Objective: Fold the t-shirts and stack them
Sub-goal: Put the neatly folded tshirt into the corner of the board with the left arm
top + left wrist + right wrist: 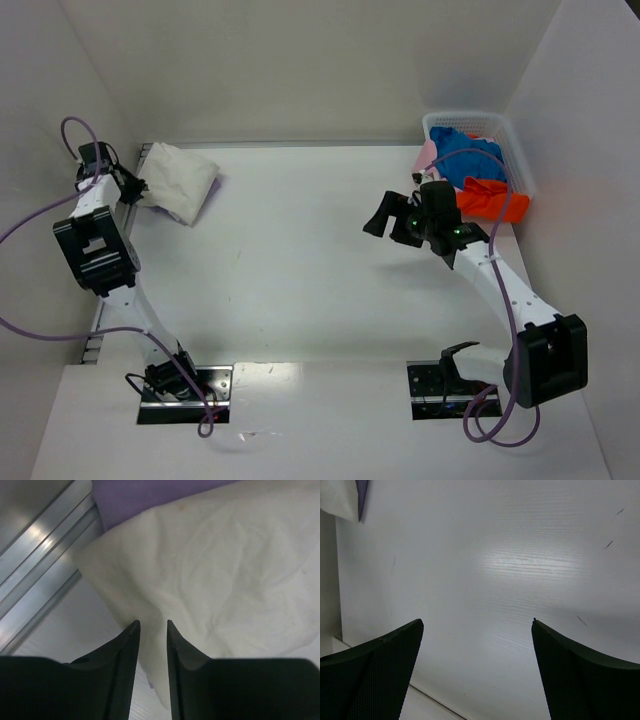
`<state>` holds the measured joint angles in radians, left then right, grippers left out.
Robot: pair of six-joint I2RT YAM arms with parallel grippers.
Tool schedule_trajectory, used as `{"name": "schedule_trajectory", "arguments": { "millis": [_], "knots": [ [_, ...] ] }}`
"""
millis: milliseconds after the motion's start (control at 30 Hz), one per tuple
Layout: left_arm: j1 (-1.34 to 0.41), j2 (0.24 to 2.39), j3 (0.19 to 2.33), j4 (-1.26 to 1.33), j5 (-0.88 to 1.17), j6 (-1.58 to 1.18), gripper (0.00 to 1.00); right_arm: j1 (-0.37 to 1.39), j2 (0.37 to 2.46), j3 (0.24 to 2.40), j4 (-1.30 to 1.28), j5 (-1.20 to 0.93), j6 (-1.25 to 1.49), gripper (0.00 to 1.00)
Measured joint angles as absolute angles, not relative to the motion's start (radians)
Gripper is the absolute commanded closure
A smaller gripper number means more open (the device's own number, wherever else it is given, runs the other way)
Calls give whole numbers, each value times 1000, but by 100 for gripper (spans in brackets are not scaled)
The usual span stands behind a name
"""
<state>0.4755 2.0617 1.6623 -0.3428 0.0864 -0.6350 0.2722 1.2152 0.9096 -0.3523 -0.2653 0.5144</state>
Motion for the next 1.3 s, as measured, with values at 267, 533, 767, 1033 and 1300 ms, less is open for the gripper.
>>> {"name": "schedule_trajectory", "arguments": {
  "millis": [267, 533, 767, 1033, 1300],
  "knots": [
    [475, 2164, 1681, -363, 55, -634, 70, 272, 1227, 909, -352, -265, 514, 6],
    [477, 2173, 1731, -398, 88, -616, 37, 272, 1237, 909, -352, -265, 514, 6],
    [404, 2174, 1928, -405, 130, -573, 21, 272, 1236, 909, -352, -265, 515, 6],
    [257, 2268, 2167, -384, 157, -545, 21, 272, 1235, 910, -359, -245, 519, 6],
    [237, 2427, 2152, -423, 114, -546, 19, 272, 1245, 912, -364, -224, 527, 6]
  ]
}}
